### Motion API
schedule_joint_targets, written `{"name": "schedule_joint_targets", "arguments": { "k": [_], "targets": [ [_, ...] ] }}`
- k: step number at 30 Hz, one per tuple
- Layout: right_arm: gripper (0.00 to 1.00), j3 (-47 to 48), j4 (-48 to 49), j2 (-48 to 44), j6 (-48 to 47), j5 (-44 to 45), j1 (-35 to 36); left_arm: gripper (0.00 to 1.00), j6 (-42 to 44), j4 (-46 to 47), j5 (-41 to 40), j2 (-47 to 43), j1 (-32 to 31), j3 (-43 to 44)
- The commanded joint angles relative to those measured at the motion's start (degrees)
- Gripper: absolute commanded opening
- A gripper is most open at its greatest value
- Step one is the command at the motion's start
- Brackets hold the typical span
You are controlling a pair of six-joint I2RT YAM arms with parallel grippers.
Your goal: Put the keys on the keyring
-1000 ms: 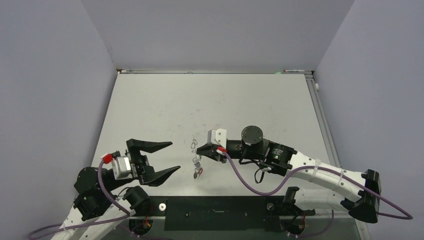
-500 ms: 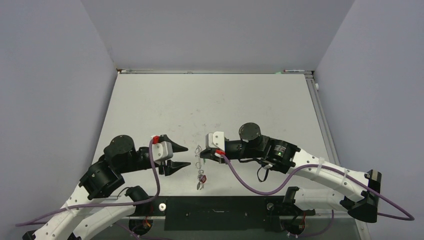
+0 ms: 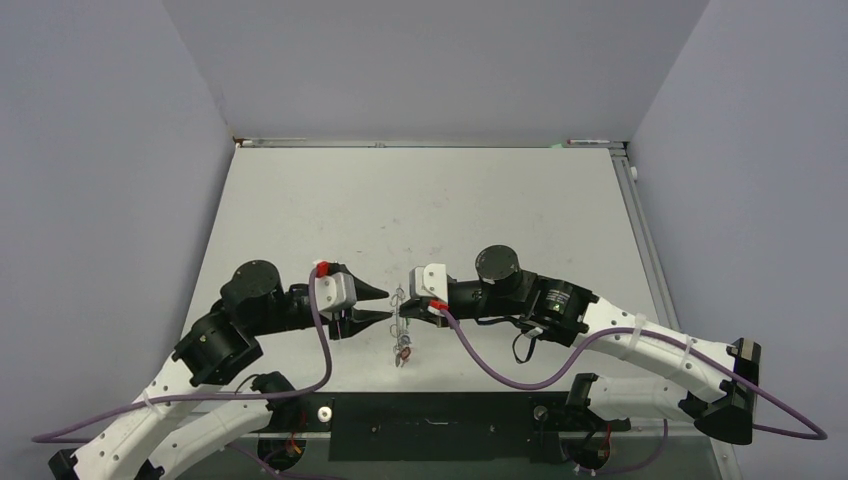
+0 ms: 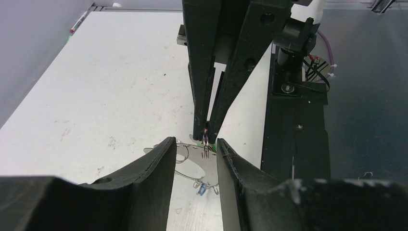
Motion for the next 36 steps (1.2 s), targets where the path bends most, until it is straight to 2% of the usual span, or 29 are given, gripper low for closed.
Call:
{"name": "schedule_joint_targets", "arguments": {
  "k": [1, 9, 19, 24, 25, 28, 33, 34, 35, 36],
  "targets": [
    [0.05, 1.1, 4.2, -0.2, -0.5, -1.6, -0.1, 0.32, -1.0, 5.8, 0.9, 1.3, -0.5, -0.7],
    [0.05, 0.8, 4.5, -0.7, -0.6, -1.6, -0.1, 0.31, -0.2, 5.7, 1.0, 2.9, -1.4, -0.9],
    [0.05, 0.4, 4.9, -1.4, -0.6, -1.6, -0.1, 0.21, 0.7, 5.3, -0.3, 3.8, -2.9, -1.5],
    [0.05, 0.1, 5.2, -2.0, -0.4, -1.8, -0.1, 0.20, 0.4, 6.2, -0.7, 4.1, -3.2, -2.2],
    [0.05, 0.0, 5.3, -2.1, -0.4, -2.0, -0.1, 0.17, 0.4, 6.4, -0.8, 4.1, -3.2, -2.4],
    [0.05, -0.2, 5.3, -2.3, -0.4, -2.3, -0.1, 0.00, -0.2, 7.5, -1.0, 4.1, -3.3, -2.9],
    [0.05, -1.2, 6.4, -3.4, -0.1, -2.6, -0.1, 0.00, -0.5, 9.2, -2.1, 3.2, -3.4, -4.1],
    [0.06, -1.5, 6.8, -3.8, 0.1, -2.3, -0.1, 0.00, -1.1, 10.5, -2.6, 2.6, -3.4, -4.7],
    [0.13, -1.9, 7.3, -4.3, 0.4, -1.9, -0.1, 0.00, -1.9, 12.0, -3.1, 1.9, -3.5, -5.5],
    [0.24, -2.4, 7.8, -4.7, 0.7, -1.1, -0.1, 0.00, -2.6, 13.5, -3.3, 1.1, -3.5, -6.2]
  ]
}}
